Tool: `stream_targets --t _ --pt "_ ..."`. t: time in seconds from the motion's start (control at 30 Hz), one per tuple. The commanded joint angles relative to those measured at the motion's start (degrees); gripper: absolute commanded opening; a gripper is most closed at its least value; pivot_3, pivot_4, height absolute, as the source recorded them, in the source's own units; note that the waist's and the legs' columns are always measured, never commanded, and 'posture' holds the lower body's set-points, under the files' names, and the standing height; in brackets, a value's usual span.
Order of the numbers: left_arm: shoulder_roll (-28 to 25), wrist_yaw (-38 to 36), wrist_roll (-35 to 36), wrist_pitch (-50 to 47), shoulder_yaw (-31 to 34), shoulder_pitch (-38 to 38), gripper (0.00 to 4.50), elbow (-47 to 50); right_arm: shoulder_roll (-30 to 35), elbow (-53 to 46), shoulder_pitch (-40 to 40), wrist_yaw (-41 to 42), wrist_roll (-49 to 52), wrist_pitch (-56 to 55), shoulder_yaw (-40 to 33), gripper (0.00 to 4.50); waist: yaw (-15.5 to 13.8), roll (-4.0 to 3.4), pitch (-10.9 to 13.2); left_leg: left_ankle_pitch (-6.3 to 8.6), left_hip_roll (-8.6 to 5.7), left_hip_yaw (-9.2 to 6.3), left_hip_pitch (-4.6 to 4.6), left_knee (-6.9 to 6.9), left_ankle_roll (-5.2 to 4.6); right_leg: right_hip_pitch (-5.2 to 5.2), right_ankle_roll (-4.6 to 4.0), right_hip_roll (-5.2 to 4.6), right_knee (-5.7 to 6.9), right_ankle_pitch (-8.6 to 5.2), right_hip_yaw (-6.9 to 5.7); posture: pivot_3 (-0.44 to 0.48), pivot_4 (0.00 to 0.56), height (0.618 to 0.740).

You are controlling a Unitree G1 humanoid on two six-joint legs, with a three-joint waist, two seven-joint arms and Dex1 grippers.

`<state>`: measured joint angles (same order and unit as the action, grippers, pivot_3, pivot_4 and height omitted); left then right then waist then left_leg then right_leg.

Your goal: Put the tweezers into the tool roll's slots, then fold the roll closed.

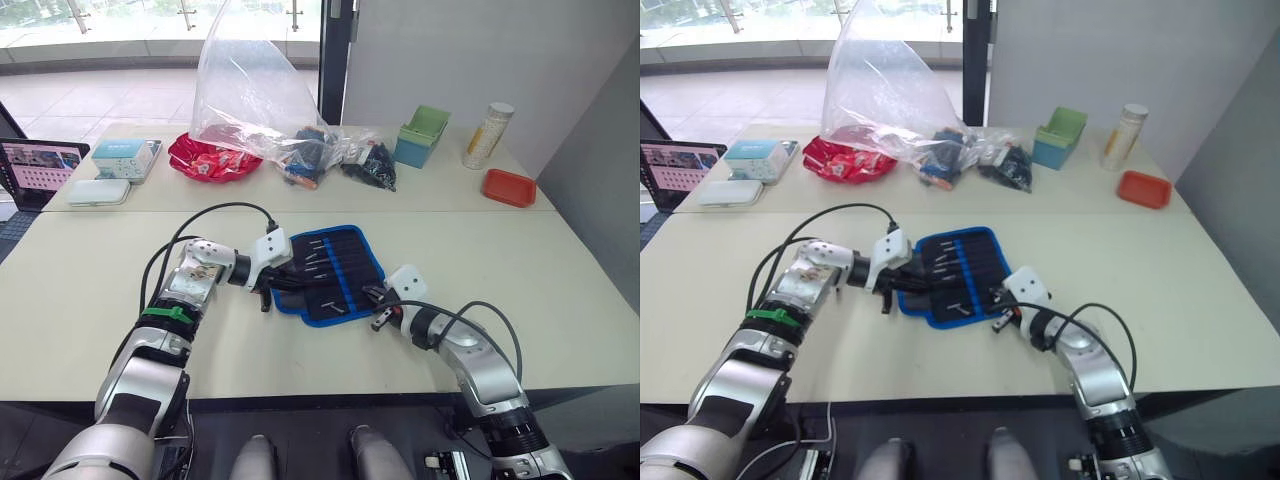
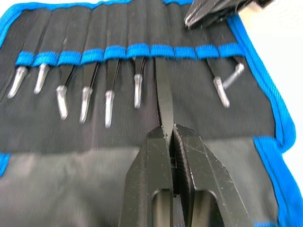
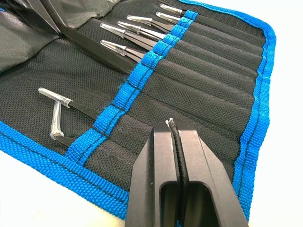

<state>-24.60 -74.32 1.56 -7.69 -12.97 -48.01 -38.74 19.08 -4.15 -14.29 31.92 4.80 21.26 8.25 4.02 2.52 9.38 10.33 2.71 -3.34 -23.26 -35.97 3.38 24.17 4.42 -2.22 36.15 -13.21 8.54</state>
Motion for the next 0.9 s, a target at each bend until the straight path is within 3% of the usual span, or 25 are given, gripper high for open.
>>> stream_targets --t 0.03,0.37,0.7,0.9 --pt "2.24 0.05 -0.36 1.66 -1.04 -2.95 0.02 -0.59 -0.05 1.15 1.44 0.06 -0.19 1.22 0.94 0.0 0.0 0.0 0.0 0.0 0.0 0.0 -0.01 0.0 0.0 0.0 0.0 0.0 0.0 0.0 0.0 0.0 0.15 0.733" --pt "10.84 2.63 -3.36 6.09 -3.33 -6.83 0.02 -8.03 -0.12 0.73 1.75 -0.25 -0.19 1.48 0.94 0.0 -0.54 0.0 0.0 0.0 -0.05 -0.07 -0.06 0.0 0.0 -0.03 0.05 0.0 -0.04 -0.03 0.0 0.0 0.15 0.733" --pt "14.21 8.03 -5.24 8.8 -2.23 -8.01 0.02 -11.84 -0.07 0.68 1.78 -0.46 -0.21 1.44 0.93 0.0 -1.48 0.0 0.0 0.0 -0.1 -0.13 -0.07 -0.01 0.0 -0.08 0.07 -0.01 -0.07 -0.04 0.0 0.0 0.15 0.733" --pt "11.38 4.49 -1.96 4.39 -0.12 -5.72 2.02 -5.72 -0.1 0.68 1.81 -0.34 -0.18 1.42 1.15 0.0 -1.35 0.0 0.0 0.0 -0.12 -0.16 -0.09 -0.01 0.0 -0.06 0.07 0.0 -0.05 -0.04 0.01 0.0 0.15 0.733"
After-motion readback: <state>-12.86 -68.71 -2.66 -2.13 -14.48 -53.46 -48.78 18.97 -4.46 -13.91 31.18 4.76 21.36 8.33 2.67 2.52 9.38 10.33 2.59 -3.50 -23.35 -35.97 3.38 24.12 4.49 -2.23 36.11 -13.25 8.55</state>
